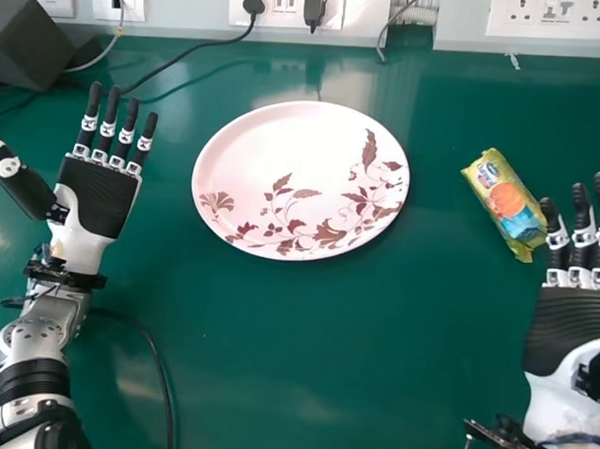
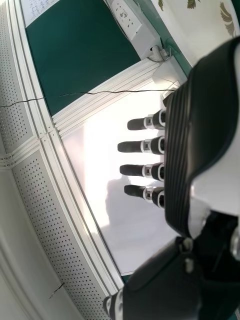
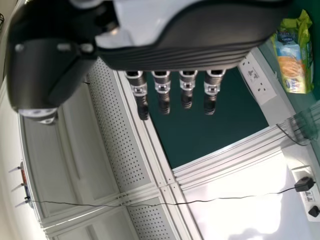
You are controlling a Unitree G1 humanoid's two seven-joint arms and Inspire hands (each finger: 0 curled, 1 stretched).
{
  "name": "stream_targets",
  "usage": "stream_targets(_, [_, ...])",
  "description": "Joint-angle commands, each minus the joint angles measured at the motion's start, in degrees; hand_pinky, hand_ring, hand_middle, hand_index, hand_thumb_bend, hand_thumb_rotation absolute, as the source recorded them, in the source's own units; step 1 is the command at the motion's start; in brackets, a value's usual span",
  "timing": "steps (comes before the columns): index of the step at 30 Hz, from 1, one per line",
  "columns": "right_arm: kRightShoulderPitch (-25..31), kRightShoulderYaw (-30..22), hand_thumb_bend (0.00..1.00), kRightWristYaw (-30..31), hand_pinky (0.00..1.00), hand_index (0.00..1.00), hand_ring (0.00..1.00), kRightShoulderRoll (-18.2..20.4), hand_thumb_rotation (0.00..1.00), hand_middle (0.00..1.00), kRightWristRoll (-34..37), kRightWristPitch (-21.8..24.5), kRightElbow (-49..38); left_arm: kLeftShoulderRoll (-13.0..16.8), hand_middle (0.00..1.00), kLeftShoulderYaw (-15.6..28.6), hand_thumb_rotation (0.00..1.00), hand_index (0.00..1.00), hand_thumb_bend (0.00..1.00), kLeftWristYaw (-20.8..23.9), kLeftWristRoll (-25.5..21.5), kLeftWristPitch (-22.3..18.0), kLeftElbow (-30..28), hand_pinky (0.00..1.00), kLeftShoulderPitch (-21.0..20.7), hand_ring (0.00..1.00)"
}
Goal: Pick up biscuit and place it in the plate
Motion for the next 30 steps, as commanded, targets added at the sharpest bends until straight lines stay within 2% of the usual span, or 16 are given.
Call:
stream_targets(1, [0.5, 0.4, 0.84, 0.7, 0.92, 0.93, 0.98, 0.7, 0.72, 1.0, 0.8, -0.9, 0.3, -1.3, 0.99, 0.5, 0.81, 1.0, 1.0, -0.7, 0.8, 0.0, 3.4, 1.0, 3.9, 0.96])
stream_targets(9, [-0.2, 0.6, 0.84, 1.5, 0.92, 0.94, 0.98, 0.9, 0.74, 1.0, 1.3, -1.9, 1.8, -1.3, 0.98, 0.8, 0.82, 1.0, 1.0, -0.5, 0.7, -0.4, 3.5, 0.98, 4.2, 0.95])
stream_targets(19, [0.1, -0.3, 0.83, 0.2, 0.94, 0.94, 0.98, 0.7, 0.74, 1.0, -1.8, -3.1, 0.1, -1.4, 0.98, 0.9, 0.79, 1.0, 1.0, -0.4, 0.6, -0.9, 4.7, 1.0, 3.5, 0.97])
stream_targets(23, [0.7, -1.7, 0.83, -2.3, 0.94, 0.96, 0.99, 0.9, 0.74, 1.0, -7.4, -2.1, -2.1, -1.5, 0.99, 0.7, 0.78, 1.0, 1.0, -0.7, 0.8, -1.5, 5.5, 1.0, 3.2, 0.99])
stream_targets(26, [0.8, -3.5, 0.83, -5.3, 0.94, 0.95, 0.99, 1.3, 0.72, 1.0, -14.8, -0.9, -4.6, -1.9, 0.99, 0.6, 0.78, 1.0, 1.0, -0.4, 0.9, -1.9, 5.8, 1.0, 3.0, 0.98])
stream_targets(28, [0.6, -4.4, 0.85, -7.2, 0.97, 0.94, 1.0, 1.5, 0.77, 1.0, -18.9, 0.2, -6.2, -2.0, 0.99, 0.6, 0.81, 0.99, 1.0, -0.4, 1.0, -2.2, 6.0, 1.0, 2.9, 0.97])
stream_targets(30, [0.5, -4.5, 0.86, -8.7, 0.98, 0.94, 1.0, 1.4, 0.77, 1.0, -21.0, 1.7, -7.8, -2.1, 0.99, 0.5, 0.81, 0.99, 1.0, -0.3, 1.2, -2.5, 6.2, 1.0, 2.8, 0.97])
